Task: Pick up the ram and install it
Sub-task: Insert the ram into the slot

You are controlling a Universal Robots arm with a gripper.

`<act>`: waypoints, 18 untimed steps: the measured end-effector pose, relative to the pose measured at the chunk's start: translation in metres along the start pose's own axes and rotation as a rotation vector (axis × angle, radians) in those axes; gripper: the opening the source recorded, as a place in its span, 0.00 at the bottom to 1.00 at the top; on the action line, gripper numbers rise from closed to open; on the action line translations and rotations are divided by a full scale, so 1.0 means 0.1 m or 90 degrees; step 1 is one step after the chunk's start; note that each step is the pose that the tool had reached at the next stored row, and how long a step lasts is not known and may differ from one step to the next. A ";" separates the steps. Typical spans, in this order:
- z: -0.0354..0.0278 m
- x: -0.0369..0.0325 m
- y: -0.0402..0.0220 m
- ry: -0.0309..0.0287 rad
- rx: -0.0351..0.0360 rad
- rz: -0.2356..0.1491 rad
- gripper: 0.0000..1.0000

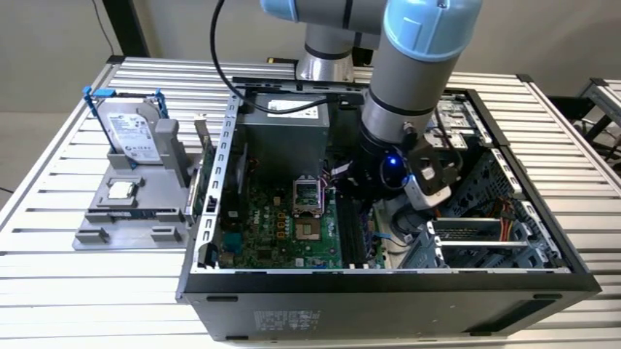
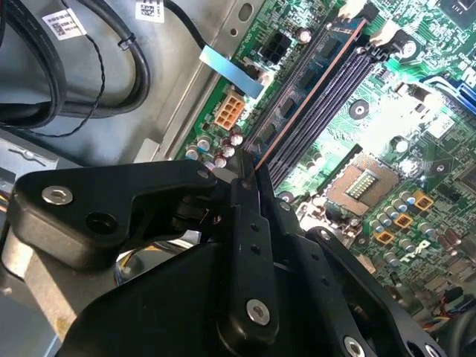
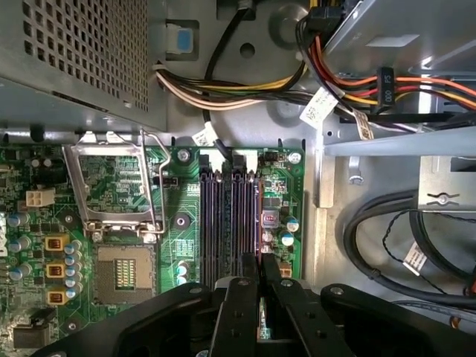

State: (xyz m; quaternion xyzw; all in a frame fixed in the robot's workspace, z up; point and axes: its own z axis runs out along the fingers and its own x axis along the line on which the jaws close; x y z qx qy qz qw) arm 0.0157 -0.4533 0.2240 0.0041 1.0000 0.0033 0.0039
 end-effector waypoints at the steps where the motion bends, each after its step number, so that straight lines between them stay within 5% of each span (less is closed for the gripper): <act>1: 0.004 0.000 0.000 0.0003 -0.0001 0.000 0.00; 18: 0.043 0.012 0.001 0.0007 0.0001 0.000 0.00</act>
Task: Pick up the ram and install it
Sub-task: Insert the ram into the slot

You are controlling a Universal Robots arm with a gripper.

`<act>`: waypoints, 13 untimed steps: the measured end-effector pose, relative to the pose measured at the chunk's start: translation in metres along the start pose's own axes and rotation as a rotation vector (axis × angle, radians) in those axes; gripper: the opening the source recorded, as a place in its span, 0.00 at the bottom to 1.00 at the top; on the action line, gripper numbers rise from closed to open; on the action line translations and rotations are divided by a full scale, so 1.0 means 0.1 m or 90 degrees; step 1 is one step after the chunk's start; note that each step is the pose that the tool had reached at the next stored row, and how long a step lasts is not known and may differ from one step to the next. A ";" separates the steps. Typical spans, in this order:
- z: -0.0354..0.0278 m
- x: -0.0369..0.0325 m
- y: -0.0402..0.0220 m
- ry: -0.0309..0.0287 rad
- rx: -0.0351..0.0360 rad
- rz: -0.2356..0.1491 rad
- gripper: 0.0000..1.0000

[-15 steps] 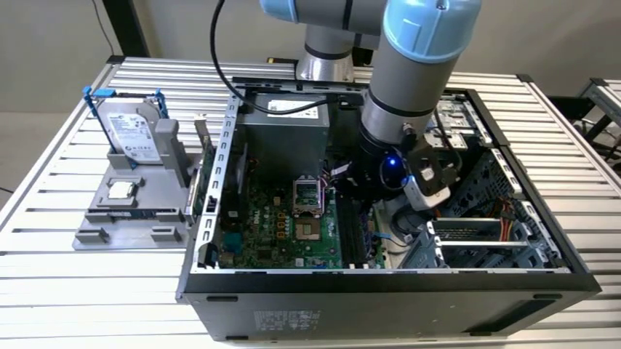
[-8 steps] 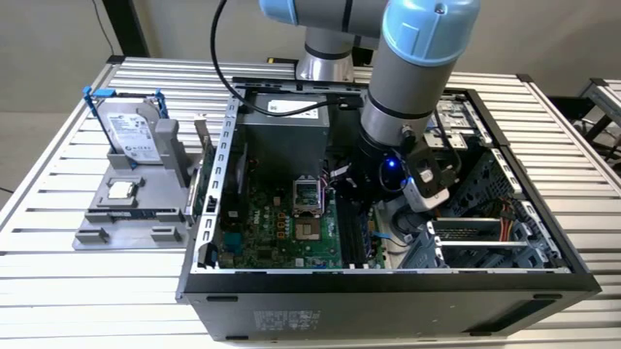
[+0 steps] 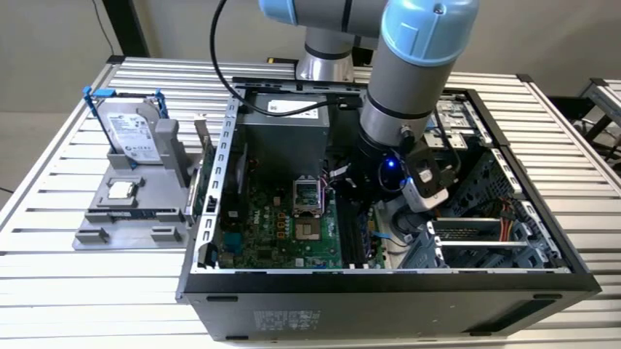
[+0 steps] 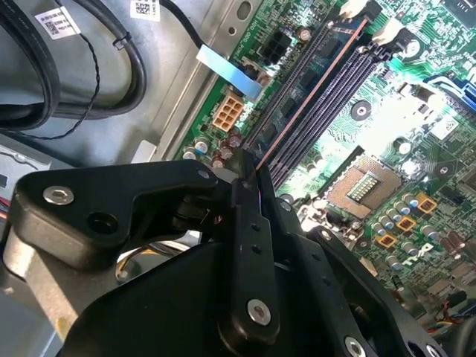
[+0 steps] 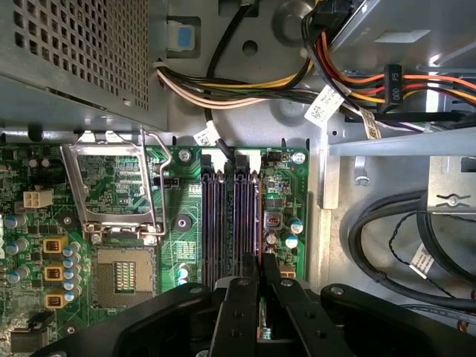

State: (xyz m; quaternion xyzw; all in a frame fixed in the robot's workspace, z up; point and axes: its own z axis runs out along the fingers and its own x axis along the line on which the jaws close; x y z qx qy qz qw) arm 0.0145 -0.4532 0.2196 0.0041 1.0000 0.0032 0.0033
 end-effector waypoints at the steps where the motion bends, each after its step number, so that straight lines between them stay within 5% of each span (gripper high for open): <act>1: 0.000 0.003 0.000 0.0000 0.0000 0.000 0.00; 13: 0.028 0.013 0.000 0.0000 0.0000 0.000 0.00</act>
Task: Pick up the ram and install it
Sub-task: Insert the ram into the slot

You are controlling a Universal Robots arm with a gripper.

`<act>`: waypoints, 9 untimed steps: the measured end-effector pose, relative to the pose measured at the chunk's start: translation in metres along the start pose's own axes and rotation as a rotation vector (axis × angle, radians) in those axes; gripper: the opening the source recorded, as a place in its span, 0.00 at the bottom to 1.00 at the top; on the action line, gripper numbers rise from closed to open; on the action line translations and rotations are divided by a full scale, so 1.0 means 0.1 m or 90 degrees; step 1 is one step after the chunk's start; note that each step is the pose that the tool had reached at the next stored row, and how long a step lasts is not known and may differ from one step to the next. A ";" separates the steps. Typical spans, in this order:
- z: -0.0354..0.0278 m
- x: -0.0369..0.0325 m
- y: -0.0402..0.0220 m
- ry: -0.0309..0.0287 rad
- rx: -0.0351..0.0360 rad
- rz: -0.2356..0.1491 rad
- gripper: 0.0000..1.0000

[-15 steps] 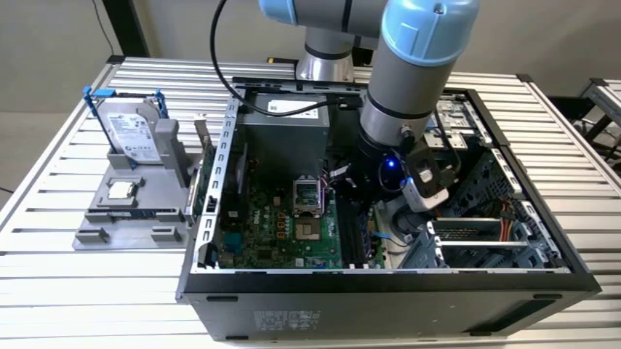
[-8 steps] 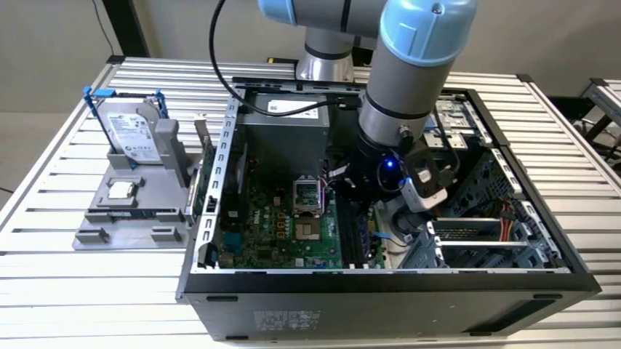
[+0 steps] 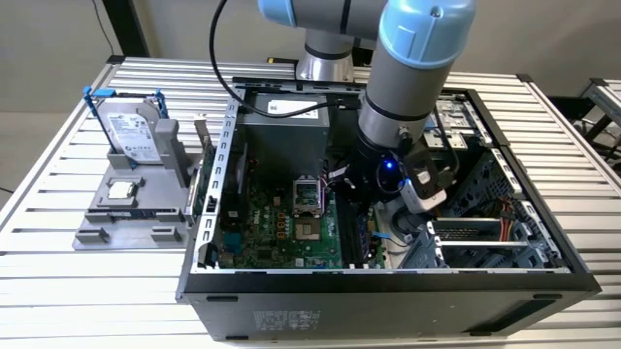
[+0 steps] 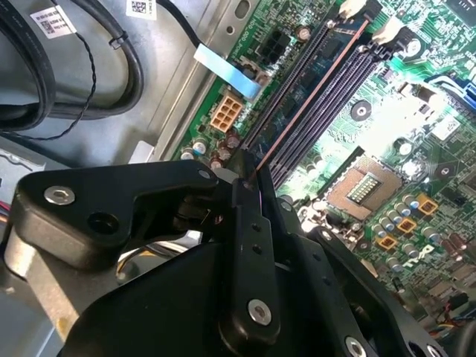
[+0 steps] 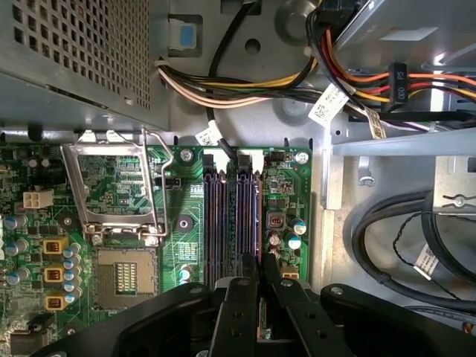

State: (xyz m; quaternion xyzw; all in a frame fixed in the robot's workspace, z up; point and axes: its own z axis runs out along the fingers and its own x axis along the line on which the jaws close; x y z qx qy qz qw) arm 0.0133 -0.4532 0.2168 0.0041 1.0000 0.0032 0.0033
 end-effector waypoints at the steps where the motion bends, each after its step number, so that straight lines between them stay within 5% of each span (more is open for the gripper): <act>1: 0.004 0.000 0.000 0.0000 -0.0001 0.000 0.00; 9: 0.081 0.001 -0.001 0.0002 0.0001 0.000 0.00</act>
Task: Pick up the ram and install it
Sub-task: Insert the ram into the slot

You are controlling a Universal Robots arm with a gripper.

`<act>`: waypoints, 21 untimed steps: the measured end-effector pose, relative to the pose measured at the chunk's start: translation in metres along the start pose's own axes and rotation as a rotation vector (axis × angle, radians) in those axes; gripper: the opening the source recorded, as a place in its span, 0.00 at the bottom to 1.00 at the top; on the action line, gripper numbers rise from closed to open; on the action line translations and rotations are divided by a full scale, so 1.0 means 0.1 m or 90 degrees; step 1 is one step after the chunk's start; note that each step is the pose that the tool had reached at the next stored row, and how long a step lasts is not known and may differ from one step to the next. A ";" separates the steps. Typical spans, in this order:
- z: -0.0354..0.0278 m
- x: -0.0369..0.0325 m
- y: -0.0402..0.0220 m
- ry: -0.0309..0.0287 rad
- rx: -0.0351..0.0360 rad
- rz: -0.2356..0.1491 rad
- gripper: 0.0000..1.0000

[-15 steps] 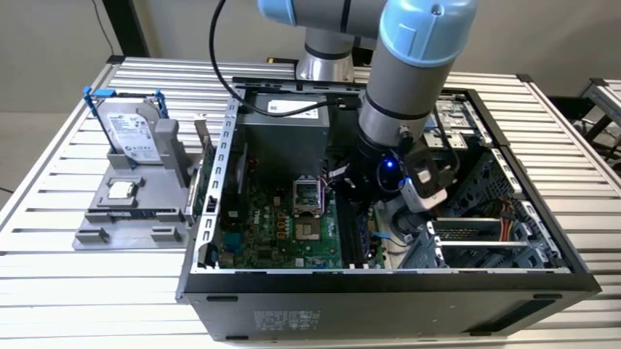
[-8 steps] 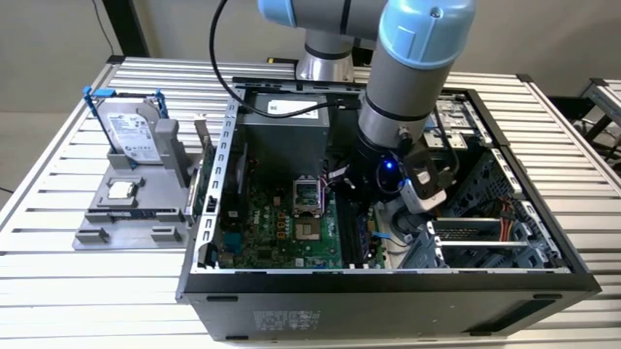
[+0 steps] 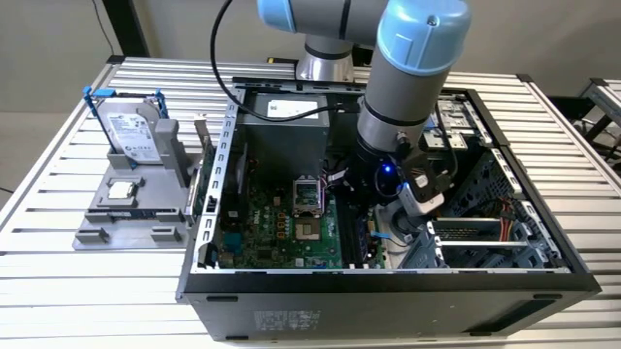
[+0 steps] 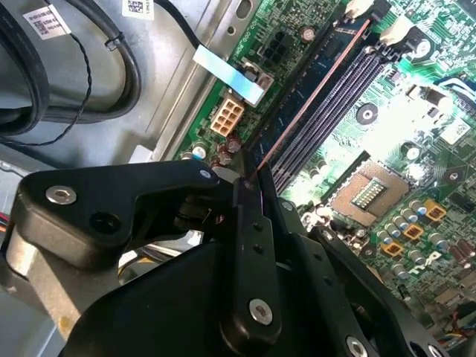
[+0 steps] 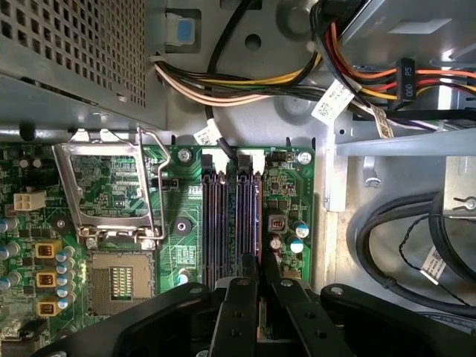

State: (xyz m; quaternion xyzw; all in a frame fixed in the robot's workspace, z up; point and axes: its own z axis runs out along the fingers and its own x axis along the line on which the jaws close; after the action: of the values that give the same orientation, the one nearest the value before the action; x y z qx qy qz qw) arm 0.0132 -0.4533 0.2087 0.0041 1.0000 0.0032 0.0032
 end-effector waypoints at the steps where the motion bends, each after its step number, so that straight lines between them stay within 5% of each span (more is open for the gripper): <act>1: 0.005 0.000 0.000 0.0000 0.0000 0.000 0.00; 8: 0.008 -0.001 0.000 0.0004 0.0000 0.000 0.00; 9: 0.011 -0.001 0.001 0.0003 -0.0005 0.000 1.00; 12: 0.008 -0.001 0.001 0.0005 0.0002 0.000 1.00; 19: -0.296 -0.002 0.002 0.0011 0.0003 0.002 1.00; 21: -0.319 -0.003 0.003 0.0017 0.0000 0.002 1.00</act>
State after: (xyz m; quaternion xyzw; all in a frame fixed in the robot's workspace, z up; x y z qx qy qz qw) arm 0.0133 -0.4531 0.2406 0.0060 1.0000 0.0032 0.0019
